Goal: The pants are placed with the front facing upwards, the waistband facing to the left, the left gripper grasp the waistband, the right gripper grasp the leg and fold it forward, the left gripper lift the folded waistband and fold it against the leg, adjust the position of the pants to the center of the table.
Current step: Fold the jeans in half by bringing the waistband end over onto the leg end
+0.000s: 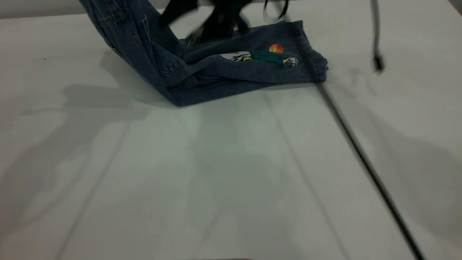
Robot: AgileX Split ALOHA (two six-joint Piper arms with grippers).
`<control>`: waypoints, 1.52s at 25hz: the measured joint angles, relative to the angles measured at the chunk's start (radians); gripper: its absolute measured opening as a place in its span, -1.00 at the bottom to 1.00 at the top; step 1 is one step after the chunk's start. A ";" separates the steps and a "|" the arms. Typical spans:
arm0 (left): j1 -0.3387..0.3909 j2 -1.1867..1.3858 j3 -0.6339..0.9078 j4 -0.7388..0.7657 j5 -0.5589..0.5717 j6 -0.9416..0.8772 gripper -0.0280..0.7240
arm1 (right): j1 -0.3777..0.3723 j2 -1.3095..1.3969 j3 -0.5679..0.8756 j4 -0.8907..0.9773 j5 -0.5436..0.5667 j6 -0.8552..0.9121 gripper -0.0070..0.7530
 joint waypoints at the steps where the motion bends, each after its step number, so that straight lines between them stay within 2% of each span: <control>1: -0.019 0.000 0.000 0.000 0.021 0.000 -0.77 | -0.021 -0.013 -0.022 -0.004 0.019 0.001 0.15; 9: -0.210 0.011 -0.078 0.000 0.169 0.001 -0.77 | -0.128 -0.056 -0.234 -0.003 0.163 0.014 0.15; 20: -0.356 0.298 -0.302 0.000 0.186 0.005 -0.77 | -0.208 -0.056 -0.571 -0.039 0.208 0.127 0.15; 27: -0.433 0.528 -0.488 0.000 0.142 0.007 -0.77 | -0.227 -0.058 -0.621 -0.094 0.220 0.162 0.15; 33: -0.456 0.666 -0.545 0.000 0.140 0.007 -0.76 | -0.227 -0.058 -0.622 -0.149 0.224 0.167 0.15; 36: -0.456 0.698 -0.548 0.000 0.154 0.010 -0.66 | -0.227 -0.058 -0.622 -0.179 0.224 0.167 0.15; 38: -0.456 0.700 -0.548 0.000 0.156 0.021 -0.50 | -0.227 -0.058 -0.622 -0.208 0.224 0.170 0.15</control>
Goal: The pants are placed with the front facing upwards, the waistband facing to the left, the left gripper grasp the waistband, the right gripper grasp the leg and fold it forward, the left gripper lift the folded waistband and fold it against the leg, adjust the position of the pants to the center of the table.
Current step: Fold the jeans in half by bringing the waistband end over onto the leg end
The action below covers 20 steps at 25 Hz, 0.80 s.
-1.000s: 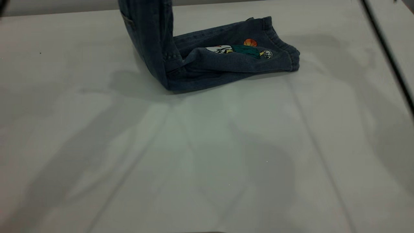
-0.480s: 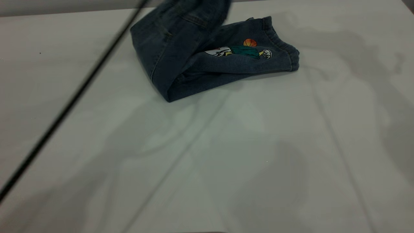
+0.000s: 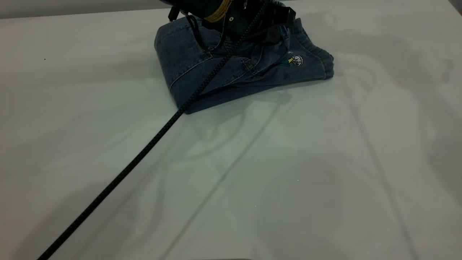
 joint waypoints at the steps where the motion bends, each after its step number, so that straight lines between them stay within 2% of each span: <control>1: 0.000 0.000 0.000 0.000 -0.002 0.002 -0.36 | 0.000 0.000 0.000 -0.017 0.000 0.004 0.15; 6: 0.000 -0.040 -0.001 0.000 -0.043 0.010 0.35 | 0.000 0.000 -0.001 -0.089 0.001 0.014 0.15; 9: 0.001 -0.103 -0.001 0.000 -0.058 0.043 0.58 | -0.008 0.000 -0.002 -0.150 0.003 0.023 0.15; 15: 0.047 -0.211 -0.001 0.000 -0.119 0.067 0.60 | -0.036 0.000 -0.005 -0.257 0.004 0.071 0.15; 20: 0.150 -0.280 -0.001 0.000 -0.163 0.071 0.59 | -0.032 0.000 -0.005 -0.251 0.004 0.089 0.15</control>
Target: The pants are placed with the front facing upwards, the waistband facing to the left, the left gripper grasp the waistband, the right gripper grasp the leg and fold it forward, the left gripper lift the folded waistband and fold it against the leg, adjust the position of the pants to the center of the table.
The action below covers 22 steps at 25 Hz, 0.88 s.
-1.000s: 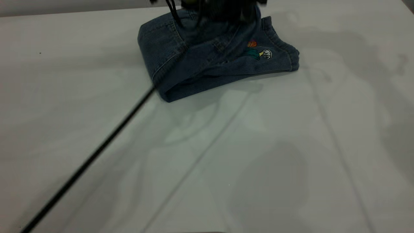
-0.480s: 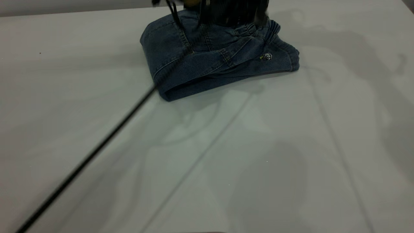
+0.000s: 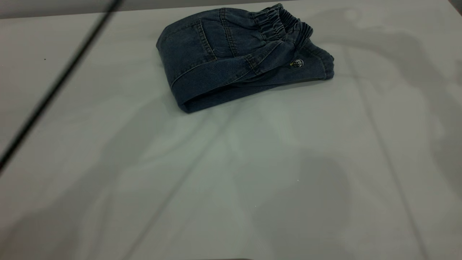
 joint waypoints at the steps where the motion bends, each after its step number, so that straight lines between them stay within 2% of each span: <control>1: 0.023 -0.018 0.000 0.000 -0.003 0.000 0.59 | 0.005 0.000 0.000 0.001 0.000 0.000 0.15; 4: 0.080 -0.079 0.001 0.000 -0.003 0.001 0.59 | 0.031 0.004 0.003 -0.014 -0.001 0.007 0.15; 8: 0.120 -0.168 0.001 0.000 -0.003 0.005 0.59 | 0.109 0.011 0.072 -0.073 -0.002 0.012 0.15; 13: 0.122 -0.207 0.001 0.000 -0.002 0.016 0.59 | 0.257 0.027 0.174 -0.343 -0.002 0.076 0.15; 16: 0.122 -0.207 0.001 0.000 -0.005 0.016 0.59 | 0.356 0.050 0.187 -0.510 -0.004 0.122 0.15; 19: 0.122 -0.207 0.001 0.000 -0.009 0.016 0.59 | 0.422 0.098 0.187 -0.579 -0.008 0.138 0.15; 22: 0.122 -0.207 0.001 0.000 -0.026 0.016 0.59 | 0.443 0.168 0.188 -0.642 -0.010 0.179 0.15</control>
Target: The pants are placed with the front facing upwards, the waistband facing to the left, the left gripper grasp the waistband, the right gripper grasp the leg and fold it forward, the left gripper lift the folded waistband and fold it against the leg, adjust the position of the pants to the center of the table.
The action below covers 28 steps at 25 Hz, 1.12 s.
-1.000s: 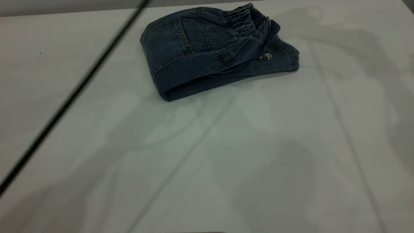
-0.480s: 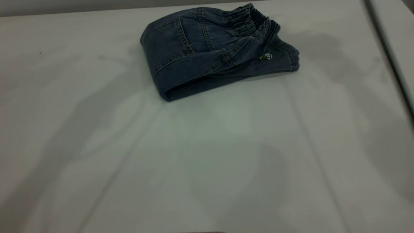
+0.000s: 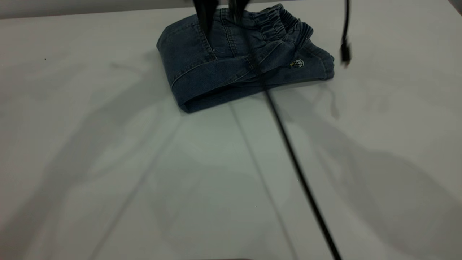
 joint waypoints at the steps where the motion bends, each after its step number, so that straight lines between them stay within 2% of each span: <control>1: 0.000 0.000 0.000 0.000 -0.006 0.000 0.59 | 0.000 0.025 0.001 -0.019 0.000 0.023 0.15; 6: 0.000 0.000 0.000 0.000 -0.026 0.000 0.59 | -0.009 0.099 0.001 -0.053 -0.018 0.091 0.15; 18: 0.000 0.000 0.000 0.000 -0.031 0.025 0.59 | -0.008 0.082 0.071 -0.045 -0.054 0.189 0.15; 28: 0.000 0.000 0.000 0.000 -0.015 0.045 0.59 | -0.009 -0.016 0.269 0.021 -0.062 0.192 0.15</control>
